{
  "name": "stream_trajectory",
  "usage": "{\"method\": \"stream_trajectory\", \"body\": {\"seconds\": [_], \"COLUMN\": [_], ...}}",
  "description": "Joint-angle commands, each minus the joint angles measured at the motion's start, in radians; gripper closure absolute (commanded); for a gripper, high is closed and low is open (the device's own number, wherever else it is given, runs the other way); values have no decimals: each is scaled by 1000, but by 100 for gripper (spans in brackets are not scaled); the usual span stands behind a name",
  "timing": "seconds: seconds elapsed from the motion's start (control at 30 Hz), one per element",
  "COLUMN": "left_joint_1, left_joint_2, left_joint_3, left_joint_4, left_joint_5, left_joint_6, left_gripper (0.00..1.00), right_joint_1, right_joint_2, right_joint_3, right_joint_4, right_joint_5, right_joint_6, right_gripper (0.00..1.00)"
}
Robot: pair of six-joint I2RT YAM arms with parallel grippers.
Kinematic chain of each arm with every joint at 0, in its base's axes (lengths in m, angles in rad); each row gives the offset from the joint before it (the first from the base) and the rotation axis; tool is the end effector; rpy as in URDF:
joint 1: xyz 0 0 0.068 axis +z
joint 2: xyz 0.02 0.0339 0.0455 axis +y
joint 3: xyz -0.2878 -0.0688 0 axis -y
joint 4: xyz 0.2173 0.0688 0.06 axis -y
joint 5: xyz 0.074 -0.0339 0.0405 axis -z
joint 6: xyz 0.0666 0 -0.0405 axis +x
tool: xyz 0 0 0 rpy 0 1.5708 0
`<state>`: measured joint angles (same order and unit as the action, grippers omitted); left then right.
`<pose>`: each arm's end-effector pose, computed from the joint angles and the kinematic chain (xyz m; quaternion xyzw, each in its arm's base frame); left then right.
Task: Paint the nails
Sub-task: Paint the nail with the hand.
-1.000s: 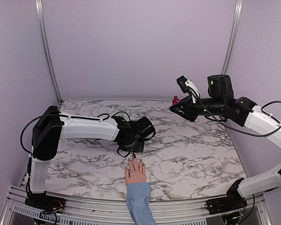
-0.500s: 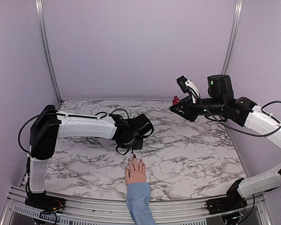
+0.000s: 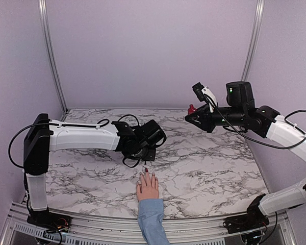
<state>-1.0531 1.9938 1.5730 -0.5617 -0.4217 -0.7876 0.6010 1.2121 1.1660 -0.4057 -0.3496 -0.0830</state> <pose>0.2393 -0.3652 0.2298 0.0637 0.9357 -0.1043 0.3311 0.2029 0.1668 0.3733 -0.3669 0.7553 0.2763 0.4675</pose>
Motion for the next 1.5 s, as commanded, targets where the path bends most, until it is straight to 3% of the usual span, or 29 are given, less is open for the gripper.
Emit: {"method": "stream_trajectory", "body": {"seconds": [0.0, 1.47], "left_joint_1": [-5, 28], "left_joint_2": [19, 90], "left_joint_3": [-10, -8], "left_joint_4": [11, 52], "left_joint_5": [31, 63], "left_joint_6": [-19, 11], "left_gripper": [100, 100], "right_joint_1": [-10, -10], "right_joint_2": [-26, -11], "right_joint_3": [8, 18], "right_joint_4": [7, 3], "right_joint_5": [-4, 10], "right_joint_6": [-1, -20], "right_gripper": [100, 100]}}
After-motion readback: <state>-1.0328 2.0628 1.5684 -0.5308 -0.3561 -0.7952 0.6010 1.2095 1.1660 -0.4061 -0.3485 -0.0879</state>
